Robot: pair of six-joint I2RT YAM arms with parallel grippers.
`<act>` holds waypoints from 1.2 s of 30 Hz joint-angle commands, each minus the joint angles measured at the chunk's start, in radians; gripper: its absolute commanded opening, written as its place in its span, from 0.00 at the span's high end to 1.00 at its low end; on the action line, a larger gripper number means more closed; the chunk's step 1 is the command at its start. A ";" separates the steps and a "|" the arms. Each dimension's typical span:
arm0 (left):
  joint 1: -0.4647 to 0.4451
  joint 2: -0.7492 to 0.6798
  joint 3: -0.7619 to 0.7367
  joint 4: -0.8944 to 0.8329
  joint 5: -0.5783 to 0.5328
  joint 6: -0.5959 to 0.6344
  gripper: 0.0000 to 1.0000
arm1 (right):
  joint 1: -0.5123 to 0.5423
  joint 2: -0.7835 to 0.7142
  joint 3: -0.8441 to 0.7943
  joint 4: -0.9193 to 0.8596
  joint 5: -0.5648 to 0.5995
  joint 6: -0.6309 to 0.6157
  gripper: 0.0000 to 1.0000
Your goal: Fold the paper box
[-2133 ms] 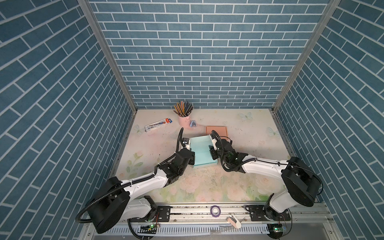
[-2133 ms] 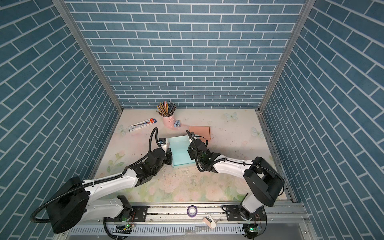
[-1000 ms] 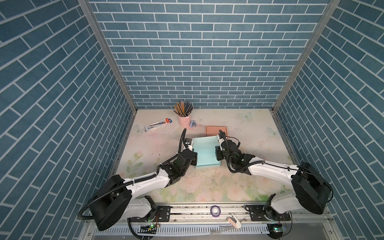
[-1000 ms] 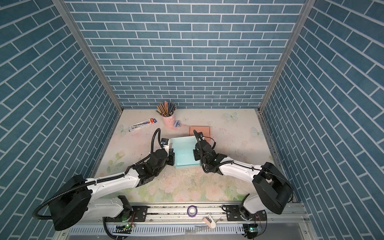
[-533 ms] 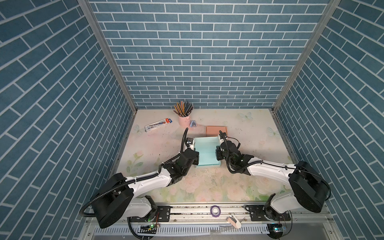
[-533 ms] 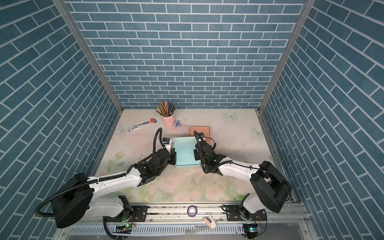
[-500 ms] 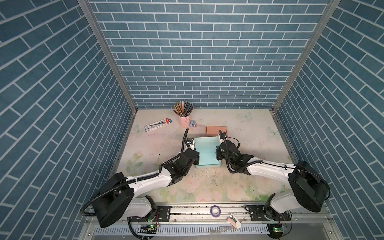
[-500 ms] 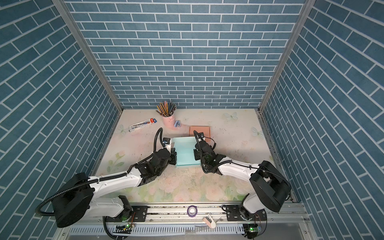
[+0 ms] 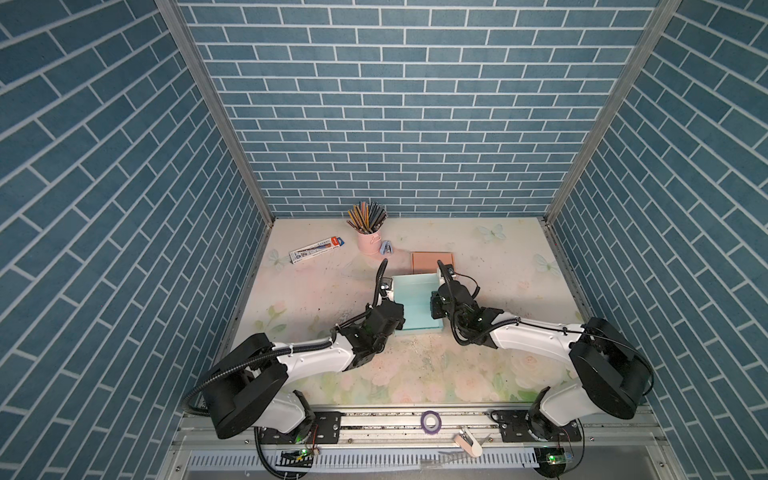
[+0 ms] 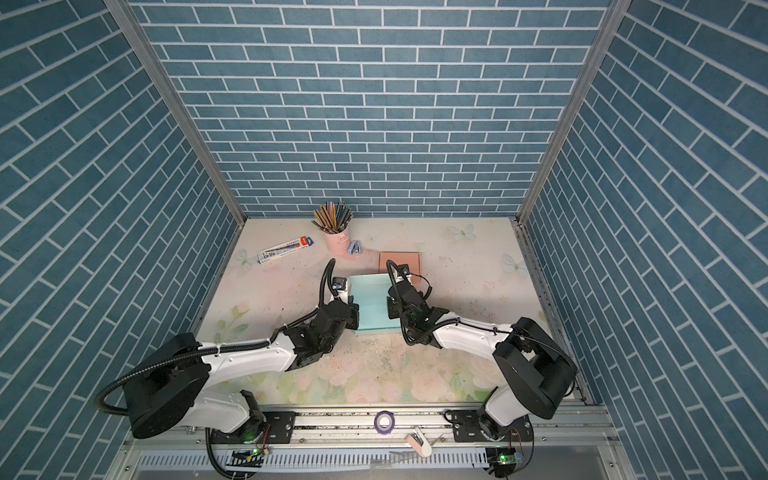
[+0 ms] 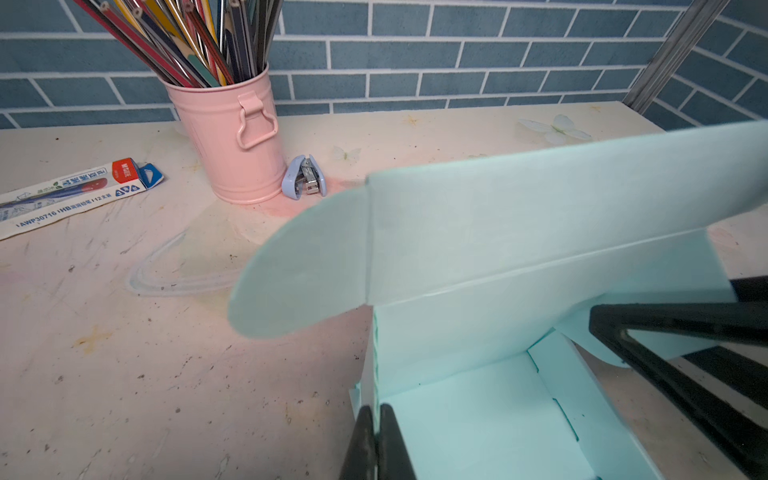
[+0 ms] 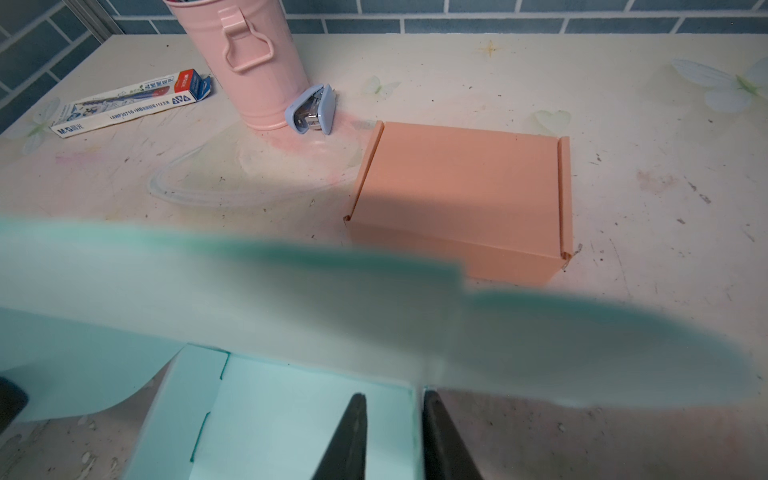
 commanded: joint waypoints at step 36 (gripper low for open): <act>-0.151 0.119 -0.101 0.297 -0.046 0.026 0.98 | 0.021 -0.032 -0.059 -0.003 -0.115 0.165 0.75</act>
